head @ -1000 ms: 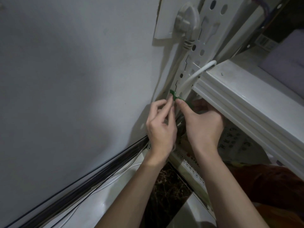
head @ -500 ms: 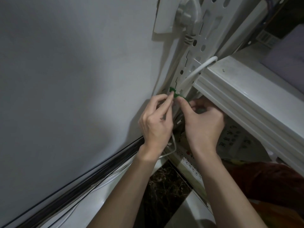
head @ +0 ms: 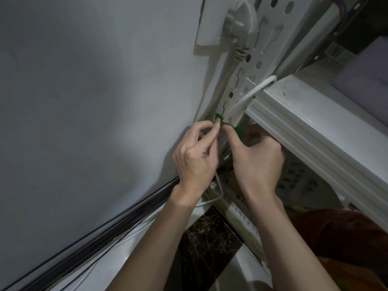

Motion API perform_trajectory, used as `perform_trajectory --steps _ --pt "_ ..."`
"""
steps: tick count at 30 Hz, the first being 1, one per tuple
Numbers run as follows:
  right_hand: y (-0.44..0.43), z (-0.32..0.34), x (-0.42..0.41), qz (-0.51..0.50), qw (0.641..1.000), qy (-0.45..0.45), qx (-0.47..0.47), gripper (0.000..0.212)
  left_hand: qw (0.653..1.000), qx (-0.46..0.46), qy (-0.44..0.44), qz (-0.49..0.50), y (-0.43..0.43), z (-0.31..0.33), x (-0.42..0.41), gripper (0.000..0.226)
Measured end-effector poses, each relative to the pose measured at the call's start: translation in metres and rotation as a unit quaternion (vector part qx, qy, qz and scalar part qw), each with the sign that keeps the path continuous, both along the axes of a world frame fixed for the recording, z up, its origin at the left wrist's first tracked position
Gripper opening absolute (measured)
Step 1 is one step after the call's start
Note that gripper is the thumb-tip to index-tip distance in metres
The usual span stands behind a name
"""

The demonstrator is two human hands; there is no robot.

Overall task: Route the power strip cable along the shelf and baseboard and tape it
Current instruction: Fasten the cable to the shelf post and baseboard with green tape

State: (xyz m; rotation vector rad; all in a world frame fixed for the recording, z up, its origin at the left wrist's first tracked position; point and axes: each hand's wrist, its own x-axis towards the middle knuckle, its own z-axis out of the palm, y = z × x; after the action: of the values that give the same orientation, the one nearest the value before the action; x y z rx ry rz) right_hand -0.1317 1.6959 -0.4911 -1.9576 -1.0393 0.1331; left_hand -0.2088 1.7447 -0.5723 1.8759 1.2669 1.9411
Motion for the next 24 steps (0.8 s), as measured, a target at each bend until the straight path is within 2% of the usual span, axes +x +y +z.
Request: perform_trajectory --steps 5,11,17,24 --pt "0.003 -0.003 0.004 0.0 1.0 0.0 -0.005 0.049 1.0 0.007 0.007 0.004 0.001 0.0 0.0 0.022" --pt "0.005 -0.011 0.003 0.01 0.999 0.04 0.012 0.052 0.999 0.015 0.042 0.009 0.001 0.003 -0.003 0.02" --pt "0.003 -0.017 0.002 0.038 0.971 0.208 0.107 0.023 0.998 -0.003 0.054 0.012 -0.001 0.005 -0.006 0.021" --pt "-0.001 -0.022 -0.005 0.062 0.947 0.276 0.152 0.006 0.999 -0.008 0.047 0.017 -0.002 0.005 -0.004 0.022"
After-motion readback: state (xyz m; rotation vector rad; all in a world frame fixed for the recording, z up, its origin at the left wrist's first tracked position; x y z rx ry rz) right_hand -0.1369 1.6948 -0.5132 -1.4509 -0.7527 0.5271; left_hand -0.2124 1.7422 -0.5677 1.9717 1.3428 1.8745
